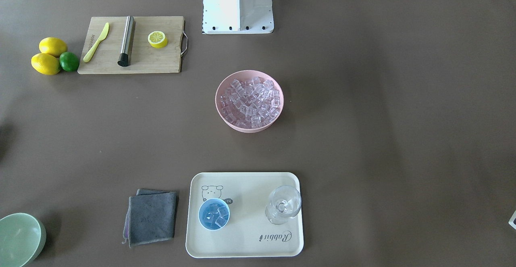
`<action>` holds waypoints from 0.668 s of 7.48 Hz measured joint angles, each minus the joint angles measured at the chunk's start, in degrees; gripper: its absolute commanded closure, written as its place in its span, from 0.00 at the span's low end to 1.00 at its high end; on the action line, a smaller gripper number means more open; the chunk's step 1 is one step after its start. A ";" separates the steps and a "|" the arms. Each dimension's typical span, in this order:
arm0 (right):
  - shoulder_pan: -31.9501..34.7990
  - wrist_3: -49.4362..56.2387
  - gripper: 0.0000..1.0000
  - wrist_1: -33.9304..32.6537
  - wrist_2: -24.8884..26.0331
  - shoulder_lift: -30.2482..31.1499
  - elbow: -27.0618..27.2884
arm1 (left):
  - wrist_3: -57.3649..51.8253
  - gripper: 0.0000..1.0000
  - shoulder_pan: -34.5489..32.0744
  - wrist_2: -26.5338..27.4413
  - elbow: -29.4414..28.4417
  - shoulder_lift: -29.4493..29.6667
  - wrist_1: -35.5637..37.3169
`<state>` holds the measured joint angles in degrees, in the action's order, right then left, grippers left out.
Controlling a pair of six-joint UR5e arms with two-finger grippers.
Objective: Put ice in cup with scoop
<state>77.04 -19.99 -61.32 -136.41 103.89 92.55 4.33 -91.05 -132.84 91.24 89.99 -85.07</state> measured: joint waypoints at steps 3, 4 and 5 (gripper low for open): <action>8.83 17.77 0.00 -20.74 -1.19 -0.39 5.31 | 0.13 0.01 0.07 0.00 0.07 0.01 0.00; 10.59 21.00 0.00 -26.96 -0.68 -0.27 7.38 | 0.14 0.01 0.27 -0.03 0.08 0.01 0.00; 12.49 24.04 0.00 -31.42 -0.03 -0.22 8.60 | 0.15 0.01 0.62 -0.08 0.13 0.02 0.00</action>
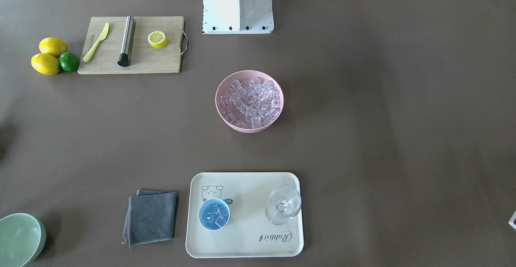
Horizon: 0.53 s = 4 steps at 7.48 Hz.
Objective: Put ice in cup with scoop
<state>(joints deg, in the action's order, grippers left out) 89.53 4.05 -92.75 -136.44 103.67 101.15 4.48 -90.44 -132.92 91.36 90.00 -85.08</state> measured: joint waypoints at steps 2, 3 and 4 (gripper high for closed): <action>1.44 2.33 0.00 -2.81 1.64 -0.15 0.41 | 0.00 0.01 0.58 0.08 0.00 0.00 0.04; 1.61 2.62 0.00 -3.09 2.15 -0.19 0.41 | 0.00 0.01 0.70 0.11 0.01 -0.03 0.07; 1.71 2.74 0.00 -3.18 2.28 -0.25 0.40 | -0.01 0.01 0.74 0.15 0.01 0.01 0.08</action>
